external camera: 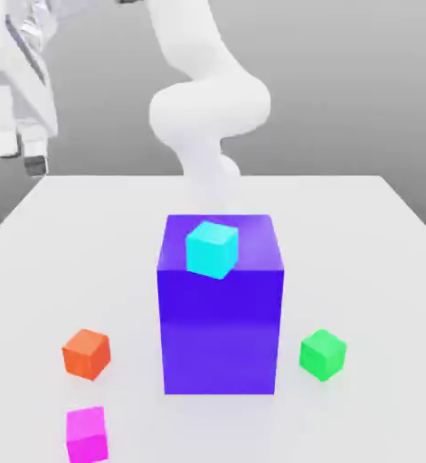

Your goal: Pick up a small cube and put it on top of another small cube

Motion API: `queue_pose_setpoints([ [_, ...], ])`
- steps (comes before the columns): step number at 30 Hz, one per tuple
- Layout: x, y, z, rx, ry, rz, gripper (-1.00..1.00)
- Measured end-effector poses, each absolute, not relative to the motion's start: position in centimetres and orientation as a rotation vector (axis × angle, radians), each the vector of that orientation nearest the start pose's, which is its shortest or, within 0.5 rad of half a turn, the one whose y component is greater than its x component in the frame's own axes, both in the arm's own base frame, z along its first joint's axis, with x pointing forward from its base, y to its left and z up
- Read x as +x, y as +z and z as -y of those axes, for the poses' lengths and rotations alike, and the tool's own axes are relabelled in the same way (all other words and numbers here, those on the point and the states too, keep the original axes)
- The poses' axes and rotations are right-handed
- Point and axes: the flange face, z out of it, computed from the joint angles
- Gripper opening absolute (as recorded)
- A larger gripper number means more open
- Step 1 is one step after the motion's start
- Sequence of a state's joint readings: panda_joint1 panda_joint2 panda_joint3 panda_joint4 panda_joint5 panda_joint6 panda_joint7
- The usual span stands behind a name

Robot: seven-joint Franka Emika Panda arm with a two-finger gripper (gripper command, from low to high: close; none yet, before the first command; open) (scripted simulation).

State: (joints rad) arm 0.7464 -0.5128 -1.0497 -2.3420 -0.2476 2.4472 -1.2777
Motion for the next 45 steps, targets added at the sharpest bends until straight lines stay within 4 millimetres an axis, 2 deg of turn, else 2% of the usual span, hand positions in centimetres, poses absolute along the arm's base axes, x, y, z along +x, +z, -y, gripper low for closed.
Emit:
queue_pose_setpoints([
  [9, 48.1, 37.8, 17.9, -2.277, -0.506, 2.275, 0.00],
  [18, 48.4, 28.8, 17.1, -1.674, -0.258, 2.750, 0.00],
  [27, 47.2, 20.3, 16.3, -0.929, -0.027, 3.014, 0.00],
  [32, 47.1, 14.2, 16.4, -0.836, -0.004, 3.031, 0.00],
  [33, 47.1, 13.2, 16.3, -0.833, -0.002, 3.031, -1.00],
  [38, 47.1, 13.2, 16.3, -0.833, 0.003, 3.033, -1.00],
  [39, 47.0, 12.7, 16.3, -0.831, 0.003, 3.032, -1.00],
  [41, 47.1, 14.2, 16.4, -0.833, 0.001, 3.033, -1.00],
  [45, 47.1, 18.9, 16.1, -0.825, -0.003, 3.038, -1.00],
])
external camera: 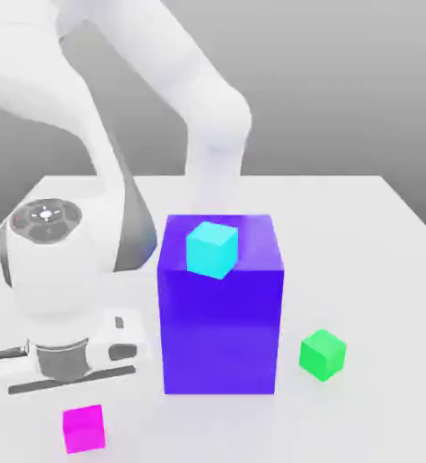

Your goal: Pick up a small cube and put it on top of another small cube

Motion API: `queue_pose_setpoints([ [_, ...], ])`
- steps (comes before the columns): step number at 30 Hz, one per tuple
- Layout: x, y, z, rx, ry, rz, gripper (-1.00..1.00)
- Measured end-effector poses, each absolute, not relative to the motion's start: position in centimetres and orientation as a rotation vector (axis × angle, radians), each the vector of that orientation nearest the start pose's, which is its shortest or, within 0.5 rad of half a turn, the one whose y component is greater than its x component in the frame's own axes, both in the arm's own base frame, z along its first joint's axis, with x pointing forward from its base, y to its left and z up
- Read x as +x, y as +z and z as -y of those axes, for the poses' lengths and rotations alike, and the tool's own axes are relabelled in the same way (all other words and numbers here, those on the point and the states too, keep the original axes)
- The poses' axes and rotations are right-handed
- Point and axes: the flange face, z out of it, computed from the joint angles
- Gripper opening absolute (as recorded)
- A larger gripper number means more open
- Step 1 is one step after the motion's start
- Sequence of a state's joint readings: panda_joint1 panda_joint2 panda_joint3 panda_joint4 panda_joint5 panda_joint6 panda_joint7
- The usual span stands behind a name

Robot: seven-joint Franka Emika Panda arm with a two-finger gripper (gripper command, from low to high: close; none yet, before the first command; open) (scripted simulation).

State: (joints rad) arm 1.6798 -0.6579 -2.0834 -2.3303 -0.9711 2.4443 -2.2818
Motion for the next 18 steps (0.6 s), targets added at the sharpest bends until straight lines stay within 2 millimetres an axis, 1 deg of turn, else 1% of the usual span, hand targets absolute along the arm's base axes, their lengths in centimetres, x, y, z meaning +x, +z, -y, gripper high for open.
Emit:
queue_pose_setpoints([
  [5, 47.6, 24.2, 11.8, 0.672, 0.076, -2.999, -1.00],
  [9, 47.5, 27.6, 7.9, 0.537, 0.117, -2.982, -1.00],
  [14, 46.5, 30.6, 2.9, 0.367, 0.143, -2.970, -1.00],
  [18, 45.3, 32.0, -1.1, 0.232, 0.146, -2.969, -1.00],
])
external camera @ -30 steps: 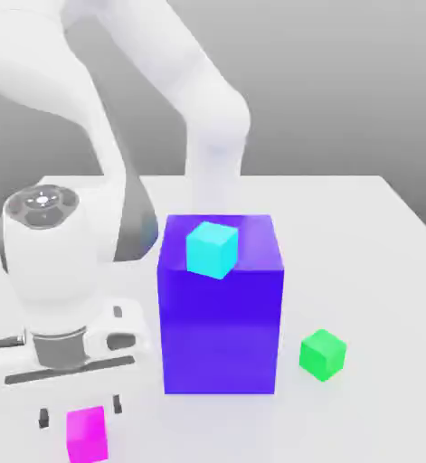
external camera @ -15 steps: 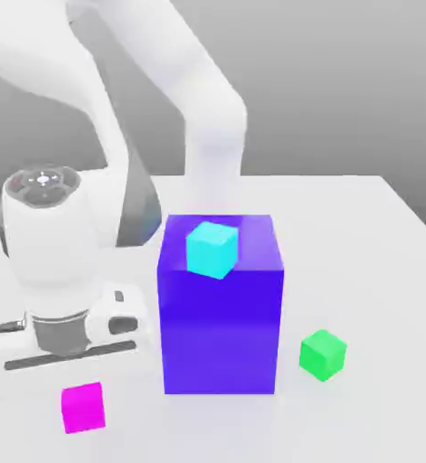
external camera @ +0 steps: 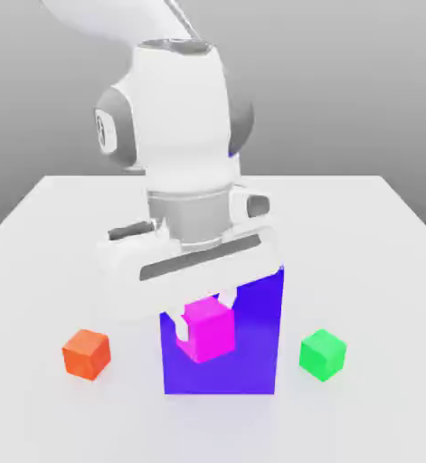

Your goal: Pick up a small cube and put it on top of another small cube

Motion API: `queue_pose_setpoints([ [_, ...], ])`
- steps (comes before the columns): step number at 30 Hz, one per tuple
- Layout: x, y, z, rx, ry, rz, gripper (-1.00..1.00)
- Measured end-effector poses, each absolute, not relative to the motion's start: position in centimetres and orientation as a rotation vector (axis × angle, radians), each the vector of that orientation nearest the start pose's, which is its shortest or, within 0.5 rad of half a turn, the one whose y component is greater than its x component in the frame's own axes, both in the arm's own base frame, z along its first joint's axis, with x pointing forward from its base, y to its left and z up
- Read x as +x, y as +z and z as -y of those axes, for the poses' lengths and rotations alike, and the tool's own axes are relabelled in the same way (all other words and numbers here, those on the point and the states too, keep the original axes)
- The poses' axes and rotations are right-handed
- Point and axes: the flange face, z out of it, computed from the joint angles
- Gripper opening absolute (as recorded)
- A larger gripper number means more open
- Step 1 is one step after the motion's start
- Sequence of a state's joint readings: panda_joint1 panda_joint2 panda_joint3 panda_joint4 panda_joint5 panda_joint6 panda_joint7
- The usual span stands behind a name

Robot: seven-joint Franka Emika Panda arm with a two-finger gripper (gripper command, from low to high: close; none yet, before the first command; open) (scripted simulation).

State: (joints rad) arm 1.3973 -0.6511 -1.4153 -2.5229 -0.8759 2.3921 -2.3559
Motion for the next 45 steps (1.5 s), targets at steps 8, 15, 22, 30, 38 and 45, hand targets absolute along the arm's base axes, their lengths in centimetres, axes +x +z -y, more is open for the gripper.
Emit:
queue_pose_setpoints([
  [8, 41.7, 31.9, -8.5, -0.030, 0.119, -2.990, -1.00],
  [15, 37.6, 29.3, -13.7, -0.247, 0.069, -3.032, -1.00],
  [22, 32.7, 25.0, -17.1, -0.451, 0.006, -3.093, -1.00],
  [30, 32.5, 22.9, -17.0, -0.470, -0.075, -3.077, -1.00],
  [38, 32.6, 20.6, -16.8, -0.474, -0.099, -3.078, -1.00],
  [45, 32.3, 18.5, -17.0, -0.479, -0.059, -3.094, -1.00],
])
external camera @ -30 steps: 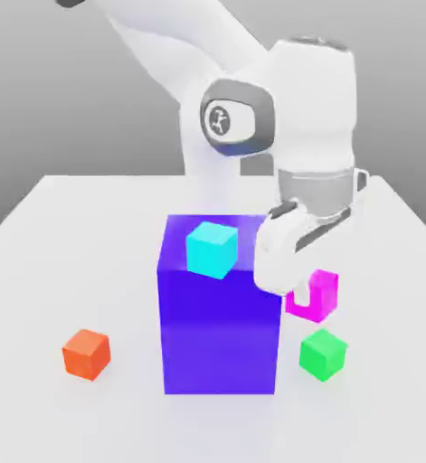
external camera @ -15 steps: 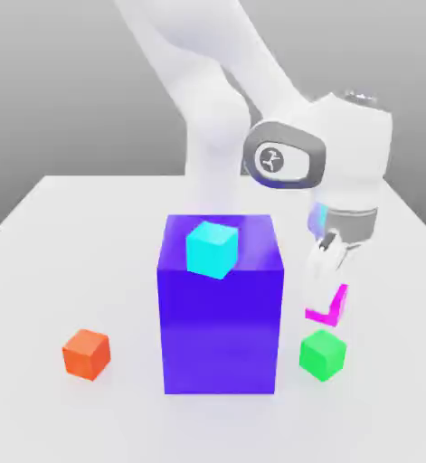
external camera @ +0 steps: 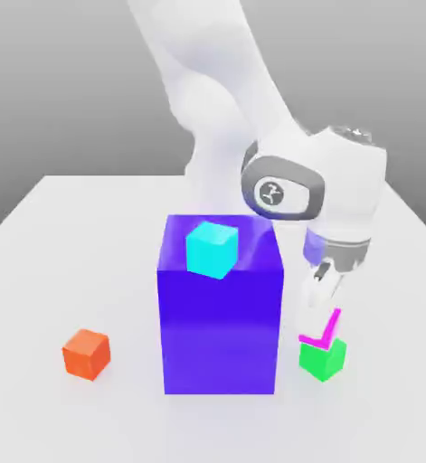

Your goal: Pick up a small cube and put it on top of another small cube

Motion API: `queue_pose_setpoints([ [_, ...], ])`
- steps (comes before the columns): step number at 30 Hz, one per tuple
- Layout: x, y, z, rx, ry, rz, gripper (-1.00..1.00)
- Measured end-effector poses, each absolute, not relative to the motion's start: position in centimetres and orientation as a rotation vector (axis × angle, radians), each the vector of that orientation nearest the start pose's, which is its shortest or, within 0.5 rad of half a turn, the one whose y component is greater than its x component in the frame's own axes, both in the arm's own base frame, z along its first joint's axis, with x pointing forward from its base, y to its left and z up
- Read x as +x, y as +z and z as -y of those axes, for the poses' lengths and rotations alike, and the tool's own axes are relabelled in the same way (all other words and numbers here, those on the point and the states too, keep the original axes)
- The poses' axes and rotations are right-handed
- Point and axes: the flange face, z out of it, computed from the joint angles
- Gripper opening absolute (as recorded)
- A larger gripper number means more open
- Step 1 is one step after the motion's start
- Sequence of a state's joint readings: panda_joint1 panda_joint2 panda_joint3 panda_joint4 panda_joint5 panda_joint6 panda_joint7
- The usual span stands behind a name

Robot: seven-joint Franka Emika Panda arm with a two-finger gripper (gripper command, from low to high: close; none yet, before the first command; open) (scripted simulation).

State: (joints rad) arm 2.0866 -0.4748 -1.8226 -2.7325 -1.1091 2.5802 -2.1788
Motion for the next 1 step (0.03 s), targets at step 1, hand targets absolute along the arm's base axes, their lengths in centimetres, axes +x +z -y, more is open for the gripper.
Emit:
queue_pose_setpoints([
  [1, 32.23, 18.24, -17.09, -0.479, -0.048, -3.096, -1.00],
])
